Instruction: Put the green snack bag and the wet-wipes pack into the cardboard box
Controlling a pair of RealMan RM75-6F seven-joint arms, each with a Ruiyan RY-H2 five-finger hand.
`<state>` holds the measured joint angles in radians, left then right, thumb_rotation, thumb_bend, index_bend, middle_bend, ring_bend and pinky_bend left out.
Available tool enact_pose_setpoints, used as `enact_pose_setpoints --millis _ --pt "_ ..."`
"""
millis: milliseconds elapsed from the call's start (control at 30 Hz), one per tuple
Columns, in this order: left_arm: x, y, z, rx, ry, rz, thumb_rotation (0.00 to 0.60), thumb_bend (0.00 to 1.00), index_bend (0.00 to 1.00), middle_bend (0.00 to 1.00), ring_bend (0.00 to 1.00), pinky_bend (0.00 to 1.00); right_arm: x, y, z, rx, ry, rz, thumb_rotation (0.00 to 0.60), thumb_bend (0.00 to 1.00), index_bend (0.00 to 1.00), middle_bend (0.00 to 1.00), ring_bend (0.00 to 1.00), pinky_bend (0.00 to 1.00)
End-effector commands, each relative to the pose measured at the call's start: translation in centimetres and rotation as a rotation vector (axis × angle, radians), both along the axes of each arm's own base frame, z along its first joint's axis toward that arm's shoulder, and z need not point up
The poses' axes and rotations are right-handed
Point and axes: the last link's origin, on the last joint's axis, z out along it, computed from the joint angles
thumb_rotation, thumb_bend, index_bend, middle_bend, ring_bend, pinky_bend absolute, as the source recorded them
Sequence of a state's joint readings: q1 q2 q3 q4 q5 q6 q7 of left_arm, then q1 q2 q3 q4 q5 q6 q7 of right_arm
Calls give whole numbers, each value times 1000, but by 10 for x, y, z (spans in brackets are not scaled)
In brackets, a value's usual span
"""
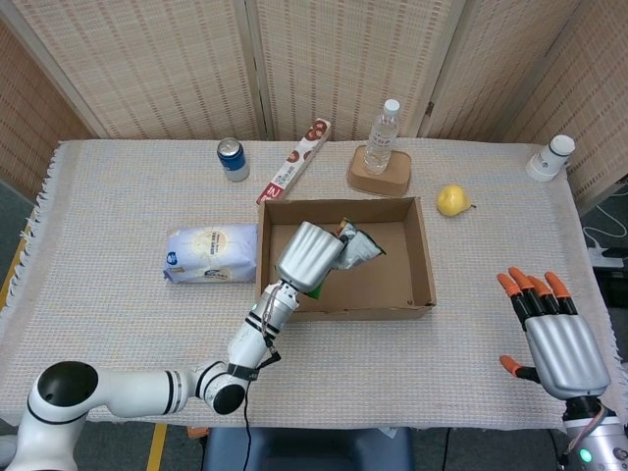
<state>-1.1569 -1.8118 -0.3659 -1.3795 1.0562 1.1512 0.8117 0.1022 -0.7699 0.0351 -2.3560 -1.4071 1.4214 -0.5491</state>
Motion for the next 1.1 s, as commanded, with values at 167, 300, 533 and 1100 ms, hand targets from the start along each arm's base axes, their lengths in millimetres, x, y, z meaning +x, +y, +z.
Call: enact_pose_setpoints --millis 167,300,533,1100 --pt "-3 6 -5 -87 33 20 600 216 0 52 22 188 0 0 1 -3 0 0 600 16 64 33 0 0" --pt "-7 9 6 -68 28 22 600 210 0 31 8 170 0 1 0 3 3 1 600 15 63 33 0 0" --pt "-24 16 38 -7 42 40 600 203 0 30 8 169 0 2 -2 5 7 1 600 15 64 33 0 0" --pt "-145 5 137 -231 45 495 600 202 0 0 0 172 2 5 -12 41 20 11 600 16 64 33 0 0"
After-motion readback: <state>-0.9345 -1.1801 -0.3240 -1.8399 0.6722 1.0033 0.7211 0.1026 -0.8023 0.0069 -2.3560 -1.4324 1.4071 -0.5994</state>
